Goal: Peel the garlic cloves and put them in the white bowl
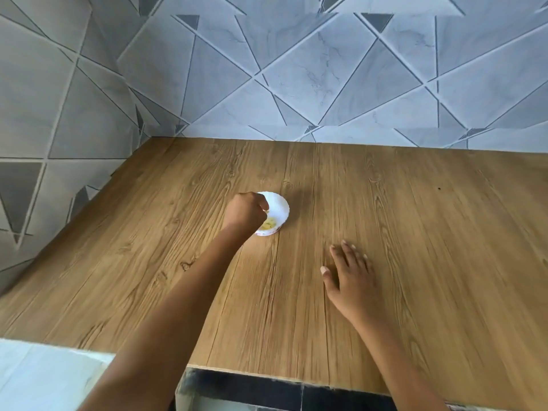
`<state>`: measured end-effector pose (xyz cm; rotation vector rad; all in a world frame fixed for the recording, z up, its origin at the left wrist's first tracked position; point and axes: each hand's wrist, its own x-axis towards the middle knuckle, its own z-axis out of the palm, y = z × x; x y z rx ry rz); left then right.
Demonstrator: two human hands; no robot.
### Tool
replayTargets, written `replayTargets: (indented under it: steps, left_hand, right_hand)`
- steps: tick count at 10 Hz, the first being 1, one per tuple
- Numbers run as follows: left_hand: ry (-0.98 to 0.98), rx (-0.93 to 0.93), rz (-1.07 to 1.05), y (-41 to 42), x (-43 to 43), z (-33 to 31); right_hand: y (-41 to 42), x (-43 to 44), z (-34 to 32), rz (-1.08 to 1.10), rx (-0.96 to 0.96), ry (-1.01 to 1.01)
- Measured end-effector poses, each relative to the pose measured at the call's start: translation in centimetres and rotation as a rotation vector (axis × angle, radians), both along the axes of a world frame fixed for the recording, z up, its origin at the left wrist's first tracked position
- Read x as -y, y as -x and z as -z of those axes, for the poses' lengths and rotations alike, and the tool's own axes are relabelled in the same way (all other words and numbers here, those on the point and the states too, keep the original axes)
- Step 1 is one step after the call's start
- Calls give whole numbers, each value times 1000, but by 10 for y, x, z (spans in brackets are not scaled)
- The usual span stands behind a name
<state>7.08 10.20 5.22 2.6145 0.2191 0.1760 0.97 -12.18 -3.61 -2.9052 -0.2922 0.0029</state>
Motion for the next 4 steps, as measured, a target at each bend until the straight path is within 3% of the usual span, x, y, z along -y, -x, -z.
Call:
replayTargets:
  steps: [1, 2, 4]
  left_hand:
    - [-139, -237, 44, -26, 7, 11]
    - [-149, -294, -8, -35, 9, 15]
    - [-22, -12, -48, -4, 3, 23]
  right_hand:
    - [1, 2, -1, 1, -11, 4]
    - [-2, 2, -5, 1, -10, -13]
    - [-1, 4, 1, 3, -13, -38]
